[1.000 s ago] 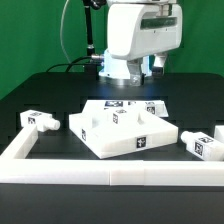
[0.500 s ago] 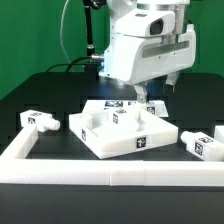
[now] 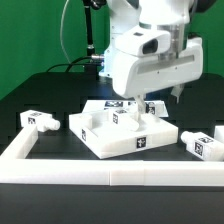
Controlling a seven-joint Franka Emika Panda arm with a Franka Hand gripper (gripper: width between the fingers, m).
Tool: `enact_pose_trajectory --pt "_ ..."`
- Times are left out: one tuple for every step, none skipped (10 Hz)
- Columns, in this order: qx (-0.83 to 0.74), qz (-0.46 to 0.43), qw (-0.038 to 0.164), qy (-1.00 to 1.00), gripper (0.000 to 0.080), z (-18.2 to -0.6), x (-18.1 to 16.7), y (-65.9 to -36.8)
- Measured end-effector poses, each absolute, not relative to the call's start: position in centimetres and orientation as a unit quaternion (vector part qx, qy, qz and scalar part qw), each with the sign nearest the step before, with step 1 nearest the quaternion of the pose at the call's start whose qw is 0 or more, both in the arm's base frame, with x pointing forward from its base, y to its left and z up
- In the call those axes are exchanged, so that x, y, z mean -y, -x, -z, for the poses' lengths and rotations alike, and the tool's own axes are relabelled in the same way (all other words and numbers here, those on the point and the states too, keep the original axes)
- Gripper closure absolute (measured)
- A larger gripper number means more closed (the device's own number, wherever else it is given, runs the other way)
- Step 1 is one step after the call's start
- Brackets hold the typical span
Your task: Assemble one leg
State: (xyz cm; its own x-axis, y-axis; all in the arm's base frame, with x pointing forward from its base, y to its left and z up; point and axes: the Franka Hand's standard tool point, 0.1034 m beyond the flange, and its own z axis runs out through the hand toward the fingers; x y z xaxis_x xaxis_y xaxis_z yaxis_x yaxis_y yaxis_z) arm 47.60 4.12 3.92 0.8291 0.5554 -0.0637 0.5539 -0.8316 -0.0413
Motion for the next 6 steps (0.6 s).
enact_pose_trajectory --pt "0.289 -0.036 0.011 0.956 0.0150 -2.9 -4.5 -47.1" --pt "0.289 -0.035 0.011 0.957 0.0150 -2.5 -4.5 -47.1" --pt "0.291 -0.032 0.011 0.956 0.0150 -2.1 -4.4 -47.0" --pt "0.290 -0.032 0.011 0.956 0.0150 -1.5 -4.2 -46.9" --pt "0.289 -0.033 0.011 0.957 0.0150 -1.3 -4.2 -46.8" --pt "0.289 -0.033 0.011 0.957 0.0274 -1.3 -4.2 -46.8"
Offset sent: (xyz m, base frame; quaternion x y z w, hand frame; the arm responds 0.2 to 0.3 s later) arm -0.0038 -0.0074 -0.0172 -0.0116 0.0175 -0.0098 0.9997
